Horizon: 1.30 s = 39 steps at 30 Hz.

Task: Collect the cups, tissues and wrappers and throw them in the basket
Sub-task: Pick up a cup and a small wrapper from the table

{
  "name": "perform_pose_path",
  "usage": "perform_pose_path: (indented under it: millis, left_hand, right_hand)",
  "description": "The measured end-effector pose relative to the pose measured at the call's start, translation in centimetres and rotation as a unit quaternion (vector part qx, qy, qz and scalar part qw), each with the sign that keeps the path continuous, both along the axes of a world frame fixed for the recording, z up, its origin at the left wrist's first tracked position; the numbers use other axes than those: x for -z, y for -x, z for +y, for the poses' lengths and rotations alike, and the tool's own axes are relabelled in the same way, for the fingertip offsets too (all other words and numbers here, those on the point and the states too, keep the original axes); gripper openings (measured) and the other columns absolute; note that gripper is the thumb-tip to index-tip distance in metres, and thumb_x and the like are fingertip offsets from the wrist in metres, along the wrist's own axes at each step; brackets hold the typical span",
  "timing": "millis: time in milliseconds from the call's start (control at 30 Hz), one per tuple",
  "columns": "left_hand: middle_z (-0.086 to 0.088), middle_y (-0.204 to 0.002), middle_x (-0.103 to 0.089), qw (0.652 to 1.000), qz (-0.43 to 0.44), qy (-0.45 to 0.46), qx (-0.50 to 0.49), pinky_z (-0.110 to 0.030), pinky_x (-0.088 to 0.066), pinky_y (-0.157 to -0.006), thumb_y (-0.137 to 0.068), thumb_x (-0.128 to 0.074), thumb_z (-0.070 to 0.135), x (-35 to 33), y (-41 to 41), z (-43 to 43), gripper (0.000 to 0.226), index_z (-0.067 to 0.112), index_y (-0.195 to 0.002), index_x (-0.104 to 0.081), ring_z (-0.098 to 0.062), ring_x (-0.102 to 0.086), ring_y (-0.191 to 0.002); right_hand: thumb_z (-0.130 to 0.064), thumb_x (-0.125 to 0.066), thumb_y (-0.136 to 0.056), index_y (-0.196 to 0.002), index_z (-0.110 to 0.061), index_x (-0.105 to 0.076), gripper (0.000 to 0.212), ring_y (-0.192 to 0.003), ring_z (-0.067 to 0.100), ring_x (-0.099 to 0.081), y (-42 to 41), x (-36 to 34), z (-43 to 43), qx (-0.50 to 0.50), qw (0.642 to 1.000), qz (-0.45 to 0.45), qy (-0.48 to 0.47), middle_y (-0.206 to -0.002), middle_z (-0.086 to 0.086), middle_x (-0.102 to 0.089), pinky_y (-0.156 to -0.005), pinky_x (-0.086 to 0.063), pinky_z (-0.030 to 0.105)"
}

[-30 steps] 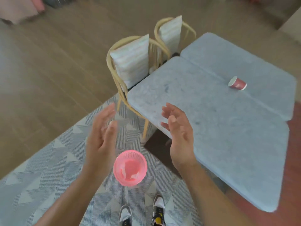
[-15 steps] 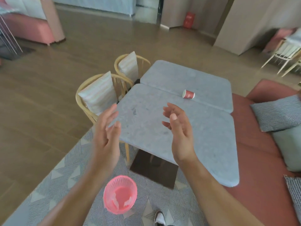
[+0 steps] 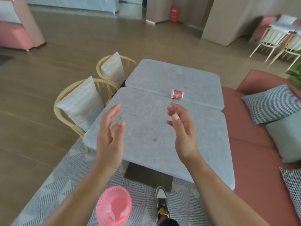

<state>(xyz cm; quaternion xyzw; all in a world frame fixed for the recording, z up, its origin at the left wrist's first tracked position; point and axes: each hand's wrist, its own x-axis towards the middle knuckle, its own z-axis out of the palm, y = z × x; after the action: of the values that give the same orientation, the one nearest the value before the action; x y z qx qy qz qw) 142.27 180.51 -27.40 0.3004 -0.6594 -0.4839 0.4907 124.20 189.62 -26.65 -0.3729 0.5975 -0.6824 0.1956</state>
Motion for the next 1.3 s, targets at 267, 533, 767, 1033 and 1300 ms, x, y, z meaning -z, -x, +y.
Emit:
perform_pose_path:
  millis: [267, 533, 767, 1033, 1300]
  left_hand:
    - [0.013, -0.156, -0.048, 1.0, -0.005, -0.024, -0.005, -0.045, -0.041, -0.122, -0.101, -0.045, 0.041, 1.1, 12.1, -7.1, 0.049, 0.032, -0.149, -0.046, -0.003, -0.041, -0.149]
    - [0.013, -0.154, -0.05, 0.998, -0.009, -0.069, -0.006, -0.036, -0.045, -0.118, -0.098, -0.047, 0.043, 4.9, 24.7, -13.8, 0.053, 0.026, -0.148, -0.046, -0.005, -0.045, -0.147]
    - [0.011, -0.151, -0.052, 0.995, -0.02, -0.095, -0.004, -0.029, -0.047, -0.114, -0.097, -0.048, 0.044, 10.5, 33.1, -19.3, 0.052, 0.026, -0.146, -0.048, -0.007, -0.049, -0.144]
    - [-0.001, -0.151, -0.053, 0.992, -0.064, -0.107, 0.006, -0.012, -0.043, -0.103, -0.099, -0.05, 0.037, 15.8, 39.0, -22.6, 0.054, 0.014, -0.148, -0.05, -0.006, -0.051, -0.141]
    - [0.0, -0.15, -0.054, 0.991, -0.049, -0.125, -0.019, -0.025, -0.045, -0.108, -0.095, -0.05, 0.04, 17.8, 38.4, -23.8, 0.043, 0.036, -0.138, -0.052, -0.013, -0.051, -0.142]
  right_hand:
    - [-0.052, -0.058, -0.09, -0.131, -0.015, -0.064, 0.055, -0.124, 0.014, -0.061, 12.3, 3.8, -7.6, 0.01, 0.999, -0.002, -0.031, -0.131, -0.005, -0.067, -0.103, -0.053, 0.045]
    - [-0.053, -0.061, -0.087, -0.135, -0.021, -0.063, 0.058, -0.118, 0.002, -0.06, 24.9, 8.4, -15.8, 0.016, 0.996, -0.018, -0.087, -0.131, -0.003, -0.066, -0.091, -0.047, 0.012]
    - [-0.059, -0.067, -0.083, -0.123, -0.056, -0.057, 0.041, -0.126, 0.004, -0.058, 34.3, 16.0, -22.1, 0.032, 0.989, 0.019, -0.141, -0.133, -0.012, -0.064, -0.1, -0.052, 0.038]
    - [-0.039, -0.079, -0.086, -0.155, -0.03, -0.04, 0.08, -0.145, 0.026, -0.034, 43.8, 25.0, -28.4, -0.02, 0.905, 0.225, -0.359, -0.156, 0.003, -0.039, -0.119, -0.037, 0.047]
    - [-0.036, -0.07, -0.089, -0.161, -0.028, -0.016, 0.091, -0.156, 0.034, -0.016, 47.2, 27.7, -34.4, -0.085, 0.768, 0.393, -0.499, -0.164, 0.007, -0.024, -0.125, -0.022, 0.054]
